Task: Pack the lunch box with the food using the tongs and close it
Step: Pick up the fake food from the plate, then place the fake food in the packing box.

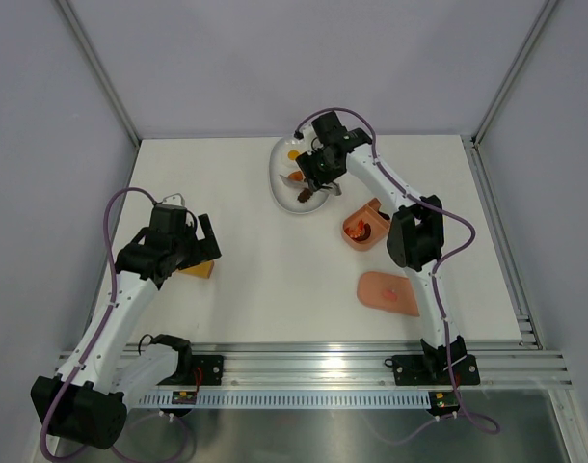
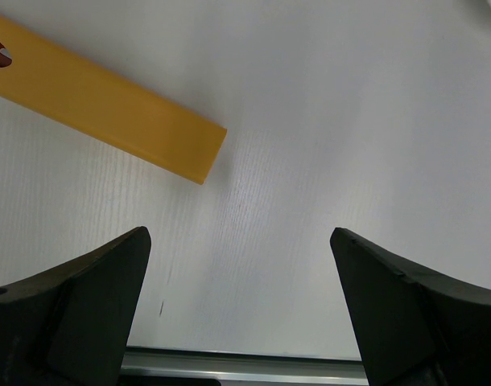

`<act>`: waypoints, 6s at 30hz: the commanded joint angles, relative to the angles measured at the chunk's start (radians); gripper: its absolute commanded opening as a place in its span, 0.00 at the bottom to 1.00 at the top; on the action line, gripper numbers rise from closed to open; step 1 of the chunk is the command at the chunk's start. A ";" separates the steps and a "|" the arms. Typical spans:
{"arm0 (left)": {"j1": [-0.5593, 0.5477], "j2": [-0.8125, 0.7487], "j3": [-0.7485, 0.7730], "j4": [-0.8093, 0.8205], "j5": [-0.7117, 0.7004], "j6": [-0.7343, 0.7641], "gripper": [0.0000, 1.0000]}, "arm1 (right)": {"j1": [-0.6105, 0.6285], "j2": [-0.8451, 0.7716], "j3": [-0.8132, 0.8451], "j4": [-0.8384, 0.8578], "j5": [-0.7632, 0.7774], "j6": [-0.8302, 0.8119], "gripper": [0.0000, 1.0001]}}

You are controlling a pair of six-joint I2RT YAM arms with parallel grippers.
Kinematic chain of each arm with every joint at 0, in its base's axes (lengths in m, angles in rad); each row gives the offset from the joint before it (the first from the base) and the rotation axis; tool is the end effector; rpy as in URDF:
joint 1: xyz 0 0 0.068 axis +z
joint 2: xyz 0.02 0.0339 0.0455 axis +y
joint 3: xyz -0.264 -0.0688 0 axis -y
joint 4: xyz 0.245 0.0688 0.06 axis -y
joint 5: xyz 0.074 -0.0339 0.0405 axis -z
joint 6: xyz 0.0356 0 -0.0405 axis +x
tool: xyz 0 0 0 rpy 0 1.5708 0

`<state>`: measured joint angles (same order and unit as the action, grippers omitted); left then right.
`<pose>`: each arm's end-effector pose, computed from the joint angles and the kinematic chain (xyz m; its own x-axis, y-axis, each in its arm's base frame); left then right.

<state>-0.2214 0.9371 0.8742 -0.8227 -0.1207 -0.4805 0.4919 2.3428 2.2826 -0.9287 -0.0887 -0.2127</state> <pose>0.1777 -0.0356 0.2861 -0.7363 -0.3046 -0.6043 -0.2218 0.9523 -0.2098 0.4502 0.2448 0.2564 -0.6114 -0.5662 -0.5528 -0.6572 0.7524 -0.0437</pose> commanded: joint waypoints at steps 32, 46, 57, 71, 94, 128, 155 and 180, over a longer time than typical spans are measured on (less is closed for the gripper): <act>-0.003 -0.044 -0.018 0.010 -0.017 -0.007 0.99 | -0.029 -0.053 0.002 -0.013 -0.062 0.125 0.43; -0.003 -0.046 -0.021 0.008 -0.020 -0.007 0.99 | -0.030 -0.123 0.005 0.100 -0.060 0.243 0.24; -0.003 -0.043 -0.023 0.013 -0.022 -0.006 0.99 | -0.030 -0.131 -0.002 0.131 -0.051 0.272 0.23; -0.003 -0.032 -0.020 0.023 -0.016 0.002 0.99 | -0.049 -0.235 -0.123 0.191 -0.043 0.320 0.22; -0.004 0.020 -0.014 0.068 0.035 0.019 0.99 | -0.079 -0.743 -0.733 0.306 0.084 0.375 0.23; -0.024 0.060 0.002 0.086 0.046 0.008 0.99 | -0.131 -1.087 -1.158 0.228 0.213 0.440 0.24; -0.061 0.080 0.016 0.092 0.038 -0.010 0.99 | -0.133 -1.113 -1.135 0.206 0.218 0.432 0.58; -0.073 0.086 0.006 0.096 0.024 -0.010 0.99 | -0.153 -1.021 -1.172 0.218 0.322 0.484 0.21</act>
<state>-0.2901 1.0237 0.8570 -0.7635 -0.0864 -0.4843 0.3447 1.3270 1.1027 -0.7307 0.2237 0.2626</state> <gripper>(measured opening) 0.988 0.317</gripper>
